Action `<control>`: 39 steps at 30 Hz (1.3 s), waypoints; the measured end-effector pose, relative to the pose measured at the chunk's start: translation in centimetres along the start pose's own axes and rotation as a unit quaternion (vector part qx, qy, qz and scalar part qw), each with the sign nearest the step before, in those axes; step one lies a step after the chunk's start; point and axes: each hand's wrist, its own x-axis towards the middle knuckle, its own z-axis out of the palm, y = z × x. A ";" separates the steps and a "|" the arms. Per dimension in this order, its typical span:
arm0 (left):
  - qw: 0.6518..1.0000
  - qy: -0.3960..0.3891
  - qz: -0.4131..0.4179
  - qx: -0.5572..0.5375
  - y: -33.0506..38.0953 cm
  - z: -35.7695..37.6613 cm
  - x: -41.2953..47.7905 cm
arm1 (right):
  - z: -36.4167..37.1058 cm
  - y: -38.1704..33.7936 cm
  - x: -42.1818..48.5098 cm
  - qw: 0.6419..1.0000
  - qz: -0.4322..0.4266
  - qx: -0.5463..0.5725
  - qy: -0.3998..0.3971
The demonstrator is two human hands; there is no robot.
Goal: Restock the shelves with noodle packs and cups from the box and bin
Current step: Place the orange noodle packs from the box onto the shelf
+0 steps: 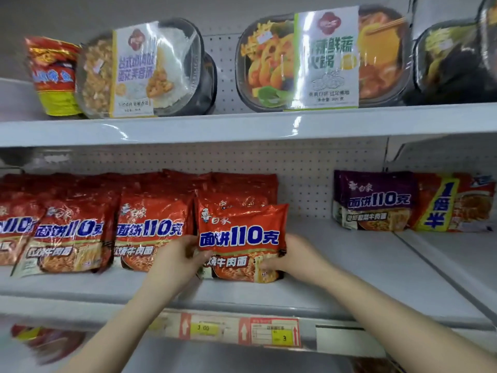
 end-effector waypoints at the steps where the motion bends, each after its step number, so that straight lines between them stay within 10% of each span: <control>1: 1.000 0.013 0.003 0.011 -0.1 0.0 0.1 | 0.4 -0.2 0.6 1.000 -0.004 -0.013 0.010; 13: 0.973 0.147 0.066 0.165 0.0 0.8 -0.4 | 1.7 0.5 1.5 0.985 0.045 -0.138 0.090; 22: 0.965 0.184 0.166 0.085 7.5 2.2 -2.4 | -3.4 2.7 -4.0 0.979 0.074 -0.111 0.154; 31: 0.938 -0.052 0.334 -0.076 19.8 12.6 -10.0 | -11.7 9.1 -19.1 0.928 0.134 -0.059 0.344; 39: 0.876 -0.223 0.397 -0.159 28.3 25.2 -18.7 | -13.0 18.6 -34.9 0.889 0.304 -0.095 0.331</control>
